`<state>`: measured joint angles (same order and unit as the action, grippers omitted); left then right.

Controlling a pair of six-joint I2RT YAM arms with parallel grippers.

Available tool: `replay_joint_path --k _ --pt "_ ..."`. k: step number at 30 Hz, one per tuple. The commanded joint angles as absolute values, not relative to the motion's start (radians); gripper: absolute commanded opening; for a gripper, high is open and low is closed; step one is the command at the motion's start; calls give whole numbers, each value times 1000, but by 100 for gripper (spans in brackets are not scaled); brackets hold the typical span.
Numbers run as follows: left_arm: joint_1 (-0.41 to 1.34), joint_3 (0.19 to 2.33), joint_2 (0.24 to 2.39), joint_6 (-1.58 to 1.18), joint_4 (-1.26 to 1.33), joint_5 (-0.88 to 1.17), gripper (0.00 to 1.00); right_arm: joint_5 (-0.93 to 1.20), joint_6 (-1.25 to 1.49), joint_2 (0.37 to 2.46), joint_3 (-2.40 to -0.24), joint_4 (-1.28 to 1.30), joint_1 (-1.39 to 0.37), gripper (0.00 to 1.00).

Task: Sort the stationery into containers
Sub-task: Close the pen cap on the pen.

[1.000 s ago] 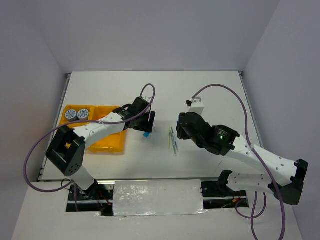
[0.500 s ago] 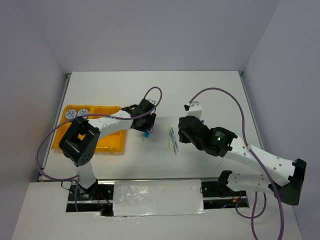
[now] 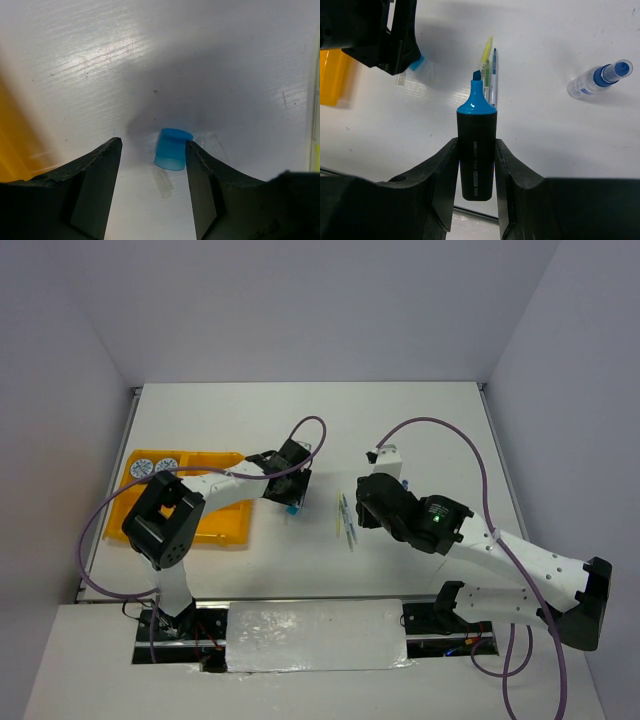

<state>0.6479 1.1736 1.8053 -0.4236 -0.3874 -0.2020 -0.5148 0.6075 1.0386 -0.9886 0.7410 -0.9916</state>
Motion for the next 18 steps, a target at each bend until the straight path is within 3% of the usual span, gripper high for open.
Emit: replay_joint_path --k 1,18 --pt "652 1181 1821 -434 -364 -221 66 -520 598 1043 -977 704 -999 20" --pt "653 1187 1845 -485 -391 -245 63 -511 598 1048 -969 695 -997 20"
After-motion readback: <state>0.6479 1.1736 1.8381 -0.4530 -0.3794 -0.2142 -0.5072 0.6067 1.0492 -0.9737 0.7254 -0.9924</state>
